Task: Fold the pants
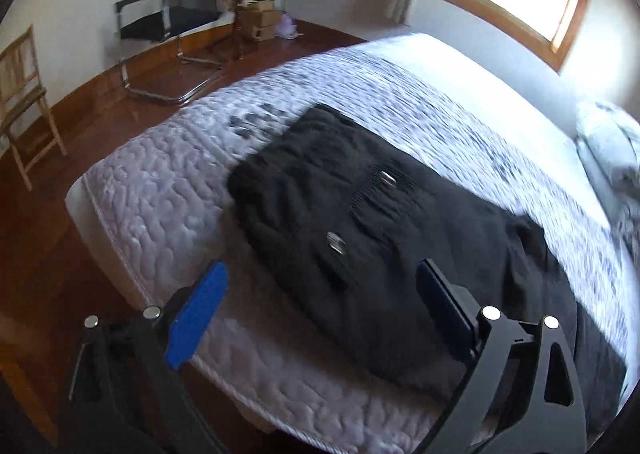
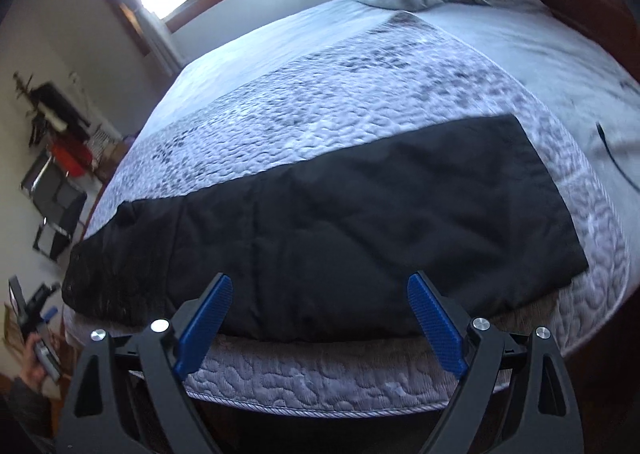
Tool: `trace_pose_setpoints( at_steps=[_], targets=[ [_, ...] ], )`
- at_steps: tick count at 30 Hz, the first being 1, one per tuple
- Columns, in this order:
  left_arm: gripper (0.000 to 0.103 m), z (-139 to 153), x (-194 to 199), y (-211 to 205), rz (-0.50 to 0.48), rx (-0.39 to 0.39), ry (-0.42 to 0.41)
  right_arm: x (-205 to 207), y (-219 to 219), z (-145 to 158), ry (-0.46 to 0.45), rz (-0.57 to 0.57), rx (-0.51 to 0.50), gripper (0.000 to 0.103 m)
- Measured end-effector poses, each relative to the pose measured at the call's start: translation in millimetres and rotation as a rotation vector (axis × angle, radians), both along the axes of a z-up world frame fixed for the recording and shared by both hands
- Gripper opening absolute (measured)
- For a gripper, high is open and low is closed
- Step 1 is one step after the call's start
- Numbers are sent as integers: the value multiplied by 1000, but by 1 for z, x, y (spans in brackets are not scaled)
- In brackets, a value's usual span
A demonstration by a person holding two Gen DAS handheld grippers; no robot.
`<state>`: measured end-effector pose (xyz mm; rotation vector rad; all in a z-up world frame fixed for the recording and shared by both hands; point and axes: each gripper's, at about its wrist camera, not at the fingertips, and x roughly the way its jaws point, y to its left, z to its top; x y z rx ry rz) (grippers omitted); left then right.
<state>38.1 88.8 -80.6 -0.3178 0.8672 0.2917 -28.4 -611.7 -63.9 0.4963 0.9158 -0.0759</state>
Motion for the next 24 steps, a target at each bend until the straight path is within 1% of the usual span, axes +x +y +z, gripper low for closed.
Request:
trace_pose_setpoints(
  at_steps=[3,5,9,12,15,19,22,24],
  targets=[
    [97,-4,1,-19,-50,-20,16,-14,-24,-12,18,-85,48,90],
    [98,-6,3,-32,-87,-65,29,-25,-41,-19,20,-140,99,90],
    [98,-3,8,-57,-171,-121,55,-46,-74,-37,38,-259,178,91],
    [98,-4,12,-73,-237,-144,83,-58,-95,-51,36,-322,251,91],
    [98,-12,14,-86,-288,-145,138,-65,-111,-64,32,-366,312,91],
    [98,-22,13,-86,-271,-120,155,-65,-129,-85,20,-405,395,91],
    [98,-29,11,-81,-246,-105,171,-63,-138,-96,23,-431,405,91],
    [98,-32,11,-79,-249,-103,178,-61,-143,-99,5,-447,417,92]
  ],
)
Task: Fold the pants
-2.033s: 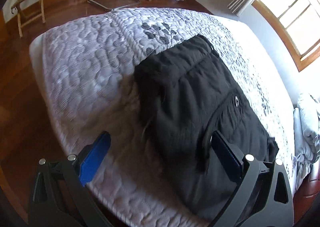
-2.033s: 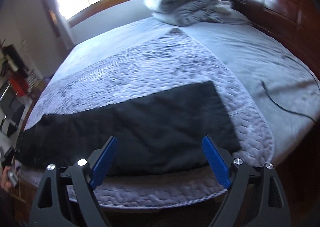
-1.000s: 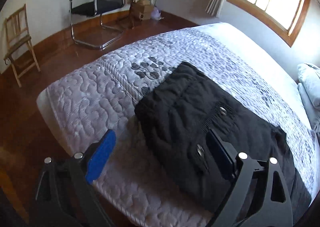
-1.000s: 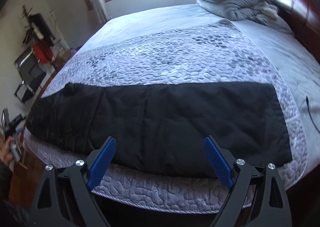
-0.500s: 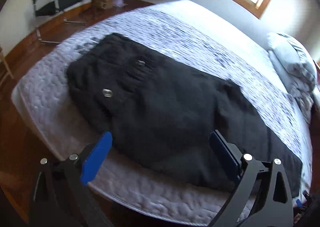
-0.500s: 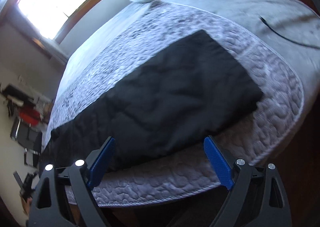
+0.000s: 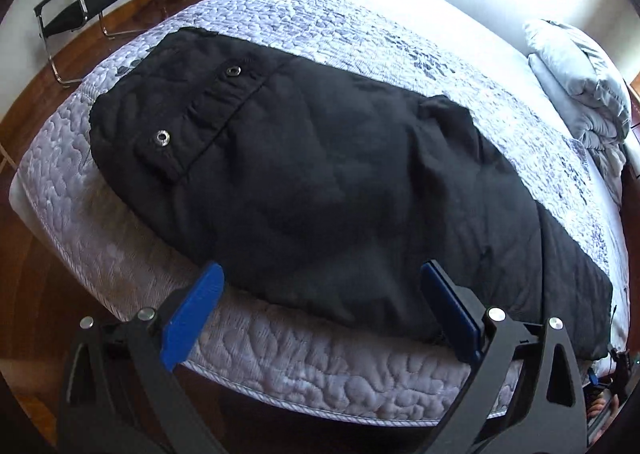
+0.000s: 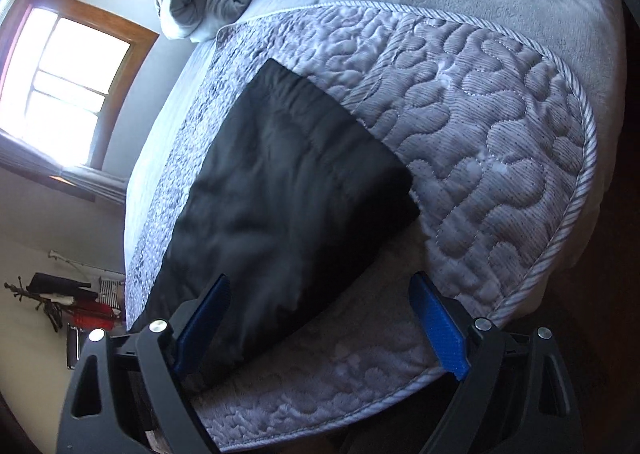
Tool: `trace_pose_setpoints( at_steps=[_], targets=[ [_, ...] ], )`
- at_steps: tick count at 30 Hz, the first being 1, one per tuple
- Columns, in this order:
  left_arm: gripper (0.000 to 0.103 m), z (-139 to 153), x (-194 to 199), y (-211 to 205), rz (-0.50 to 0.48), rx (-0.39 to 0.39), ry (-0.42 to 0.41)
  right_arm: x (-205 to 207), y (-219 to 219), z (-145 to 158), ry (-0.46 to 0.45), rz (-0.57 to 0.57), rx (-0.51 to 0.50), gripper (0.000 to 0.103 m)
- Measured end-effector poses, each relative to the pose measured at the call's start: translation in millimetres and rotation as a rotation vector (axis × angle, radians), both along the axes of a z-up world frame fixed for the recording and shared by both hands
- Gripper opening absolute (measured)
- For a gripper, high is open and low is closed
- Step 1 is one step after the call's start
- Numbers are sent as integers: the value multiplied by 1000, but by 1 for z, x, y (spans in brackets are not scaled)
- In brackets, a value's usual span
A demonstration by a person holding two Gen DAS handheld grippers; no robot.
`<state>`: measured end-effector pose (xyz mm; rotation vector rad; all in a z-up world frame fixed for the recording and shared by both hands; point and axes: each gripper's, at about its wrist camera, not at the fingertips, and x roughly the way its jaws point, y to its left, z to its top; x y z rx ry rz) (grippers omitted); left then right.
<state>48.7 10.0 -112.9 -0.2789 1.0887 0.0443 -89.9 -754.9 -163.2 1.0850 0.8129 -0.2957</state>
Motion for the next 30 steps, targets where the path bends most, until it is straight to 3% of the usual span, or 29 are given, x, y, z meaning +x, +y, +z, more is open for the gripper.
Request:
trace_pose_setpoints(
  at_steps=[7,10,12,14,17,24,30],
  targets=[
    [98,-11,-1,0,17,13,36,12,-11,-1,-43,-26,8,94],
    [98,-15,-2,-4,13,7,42,25,-9,0,-55,-9,6,87],
    [98,-15,-2,-5,13,0,44,29,-9,-1,-37,-17,-10,72],
    [98,-16,-3,-6,14,-11,45,31,-11,-1,-28,-36,-34,36],
    [98,-17,-5,-6,15,-22,49,27,-15,2,-75,-48,-5,25],
    [99,-22,-11,2,51,-72,55,30,-12,48,-151,-33,-88,17],
    [99,-24,-19,8,58,-109,32,36,-10,70,-20,-67,-219,17]
  ],
)
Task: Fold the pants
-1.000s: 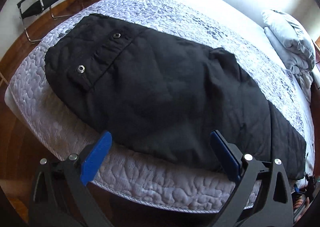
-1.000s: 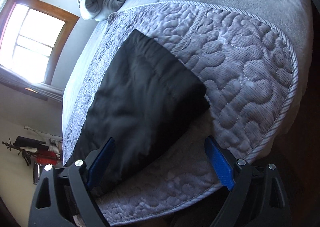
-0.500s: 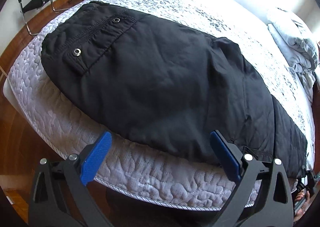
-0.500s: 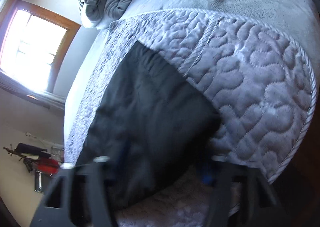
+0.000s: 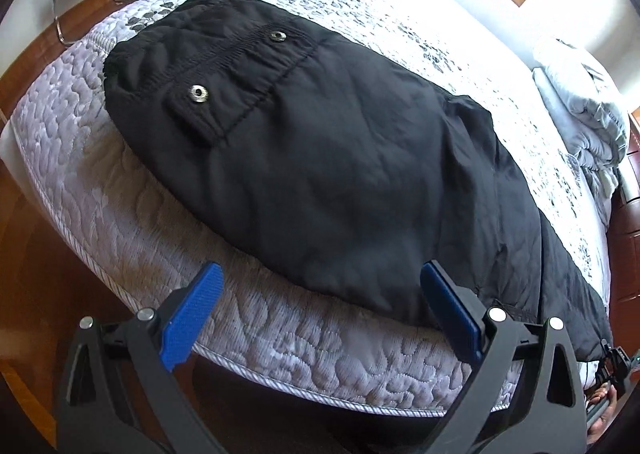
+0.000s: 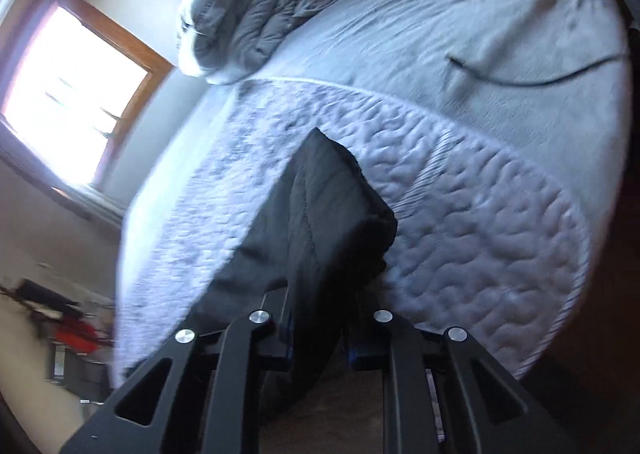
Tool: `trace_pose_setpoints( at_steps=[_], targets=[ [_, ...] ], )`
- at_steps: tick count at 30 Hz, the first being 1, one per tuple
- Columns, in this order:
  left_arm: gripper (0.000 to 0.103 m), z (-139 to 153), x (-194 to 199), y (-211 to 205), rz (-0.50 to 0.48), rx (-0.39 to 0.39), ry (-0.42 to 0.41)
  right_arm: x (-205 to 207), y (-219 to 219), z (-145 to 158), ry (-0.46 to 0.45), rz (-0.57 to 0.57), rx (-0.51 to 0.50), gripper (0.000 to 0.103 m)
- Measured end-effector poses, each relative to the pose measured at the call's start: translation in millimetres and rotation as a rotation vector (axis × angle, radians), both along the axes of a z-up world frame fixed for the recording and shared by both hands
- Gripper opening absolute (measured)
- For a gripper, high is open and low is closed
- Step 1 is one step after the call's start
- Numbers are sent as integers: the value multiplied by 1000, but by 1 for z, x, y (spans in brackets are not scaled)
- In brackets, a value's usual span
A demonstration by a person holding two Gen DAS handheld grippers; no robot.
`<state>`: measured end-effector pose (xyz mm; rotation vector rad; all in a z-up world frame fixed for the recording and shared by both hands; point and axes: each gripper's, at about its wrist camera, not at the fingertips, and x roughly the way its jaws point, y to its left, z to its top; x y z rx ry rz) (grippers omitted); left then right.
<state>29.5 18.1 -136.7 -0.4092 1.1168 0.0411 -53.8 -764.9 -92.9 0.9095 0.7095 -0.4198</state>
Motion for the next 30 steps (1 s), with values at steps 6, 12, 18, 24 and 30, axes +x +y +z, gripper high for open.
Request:
trace_pose_setpoints(
  at_steps=[6,12,18,24,30],
  targets=[
    [99,-1,-1,4,9,-10,-11,28,76,81,-21,193,-334,17],
    [99,10,-13,15,9,-15,-44,80,192,145,-114,489,-523,17],
    [99,23,-26,31,29,-17,-71,122,307,141,-90,751,-624,17],
    [100,32,-39,52,74,-33,-95,131,390,92,8,954,-701,17],
    [100,28,-46,64,114,-54,-86,132,428,46,93,1043,-741,17]
  ],
)
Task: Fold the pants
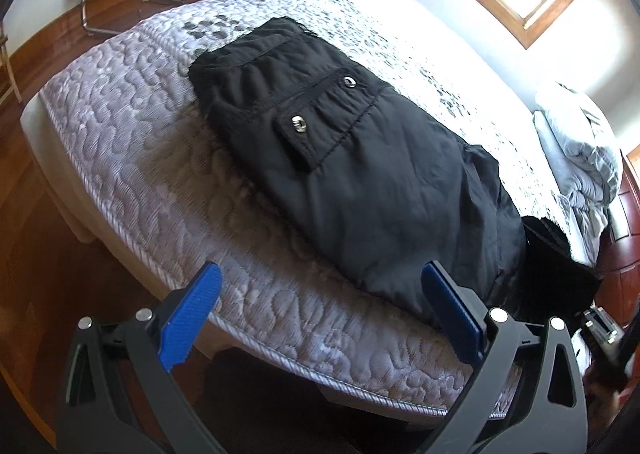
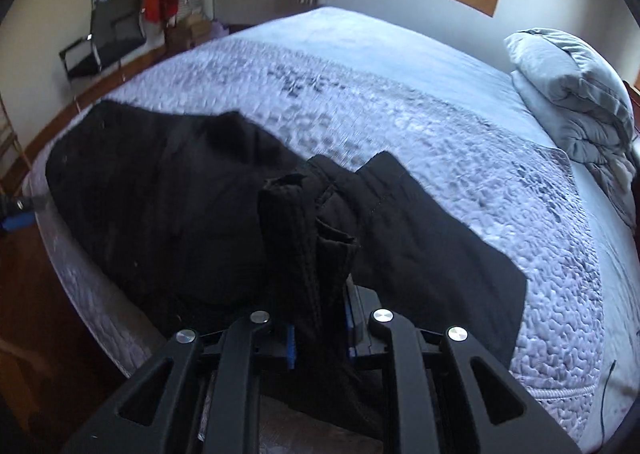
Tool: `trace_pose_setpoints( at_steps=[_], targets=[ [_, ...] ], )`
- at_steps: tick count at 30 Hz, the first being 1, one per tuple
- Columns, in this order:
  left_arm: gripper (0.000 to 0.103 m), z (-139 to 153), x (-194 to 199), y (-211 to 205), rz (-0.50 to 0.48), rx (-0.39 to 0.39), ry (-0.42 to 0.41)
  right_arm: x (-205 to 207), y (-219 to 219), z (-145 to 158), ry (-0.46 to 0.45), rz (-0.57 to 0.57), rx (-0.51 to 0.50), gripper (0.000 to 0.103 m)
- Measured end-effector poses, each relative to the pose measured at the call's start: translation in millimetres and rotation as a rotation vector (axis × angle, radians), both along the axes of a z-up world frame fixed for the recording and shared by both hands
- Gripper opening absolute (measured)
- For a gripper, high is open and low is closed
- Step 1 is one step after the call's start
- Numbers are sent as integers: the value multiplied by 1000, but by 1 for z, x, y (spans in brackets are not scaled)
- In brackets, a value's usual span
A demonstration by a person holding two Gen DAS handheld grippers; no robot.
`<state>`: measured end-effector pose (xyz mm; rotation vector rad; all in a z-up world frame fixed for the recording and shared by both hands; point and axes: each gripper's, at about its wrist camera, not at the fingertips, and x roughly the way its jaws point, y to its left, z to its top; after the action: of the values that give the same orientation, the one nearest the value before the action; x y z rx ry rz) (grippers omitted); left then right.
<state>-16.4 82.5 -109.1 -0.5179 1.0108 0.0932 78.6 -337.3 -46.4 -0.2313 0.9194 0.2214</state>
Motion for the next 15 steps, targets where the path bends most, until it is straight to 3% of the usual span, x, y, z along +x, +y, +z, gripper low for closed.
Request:
trace_pose_setpoints(
  at_steps=[4,9,11,15],
  targets=[
    [100,-6,0,2,10,-12,13,-1,16,-28,42,41,-51,20],
    [100,-12,2,-6,-1,-17,24,-11,25,-47,93,119,-44,49],
    [100,-14,3,-8,-7,-21,32,-18,23,-43,117,149,25,59],
    [100,-17,5,-10,-10,-21,35,-30,1,-19,116,133,232,60]
  ],
)
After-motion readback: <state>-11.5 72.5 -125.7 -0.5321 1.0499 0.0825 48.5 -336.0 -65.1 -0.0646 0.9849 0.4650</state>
